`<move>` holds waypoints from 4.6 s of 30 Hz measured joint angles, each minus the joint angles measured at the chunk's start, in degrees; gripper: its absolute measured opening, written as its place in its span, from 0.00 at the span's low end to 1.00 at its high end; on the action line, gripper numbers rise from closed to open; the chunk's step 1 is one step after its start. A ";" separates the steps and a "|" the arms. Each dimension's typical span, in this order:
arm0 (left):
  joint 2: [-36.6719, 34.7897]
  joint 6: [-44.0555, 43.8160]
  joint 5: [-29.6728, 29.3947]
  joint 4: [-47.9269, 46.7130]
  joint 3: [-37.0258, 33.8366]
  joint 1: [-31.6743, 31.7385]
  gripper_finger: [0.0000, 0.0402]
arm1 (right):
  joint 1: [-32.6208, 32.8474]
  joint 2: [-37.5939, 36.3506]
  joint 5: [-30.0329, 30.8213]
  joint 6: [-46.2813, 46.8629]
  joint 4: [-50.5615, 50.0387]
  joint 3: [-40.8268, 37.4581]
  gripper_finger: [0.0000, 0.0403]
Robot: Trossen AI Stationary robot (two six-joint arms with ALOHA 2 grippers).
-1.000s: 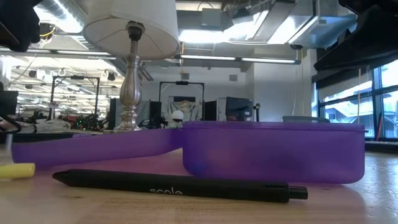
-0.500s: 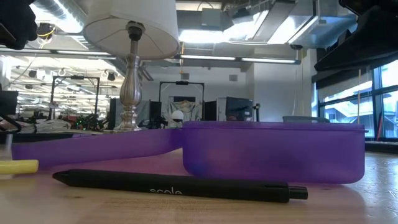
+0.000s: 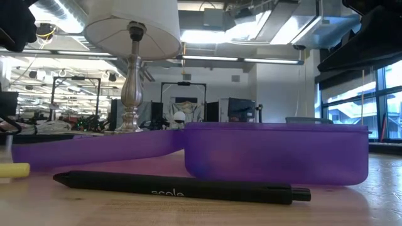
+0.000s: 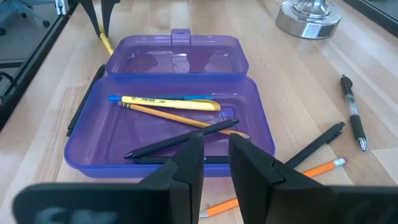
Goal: Pick & place school supplies into a supply box
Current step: Put the yellow pencil into the purple supply box
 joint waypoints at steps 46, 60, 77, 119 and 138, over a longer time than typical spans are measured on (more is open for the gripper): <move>-6.47 19.16 -13.58 26.50 -0.07 24.27 0.01 | -0.01 2.94 0.00 0.39 -0.99 0.02 0.20; -6.47 36.56 -6.48 27.14 -0.07 22.73 0.01 | 1.51 5.87 -23.30 17.57 -43.66 21.44 0.20; -6.54 40.80 -8.05 29.11 -0.07 22.73 0.10 | 7.98 23.79 -32.06 37.79 -55.35 29.14 0.31; -6.56 39.01 -6.69 28.98 -0.07 20.64 0.43 | 9.14 29.70 -34.82 37.44 -41.25 19.37 0.30; -6.56 38.93 6.82 28.98 -0.07 20.09 0.42 | 9.09 30.12 -34.24 39.36 -50.65 30.07 0.17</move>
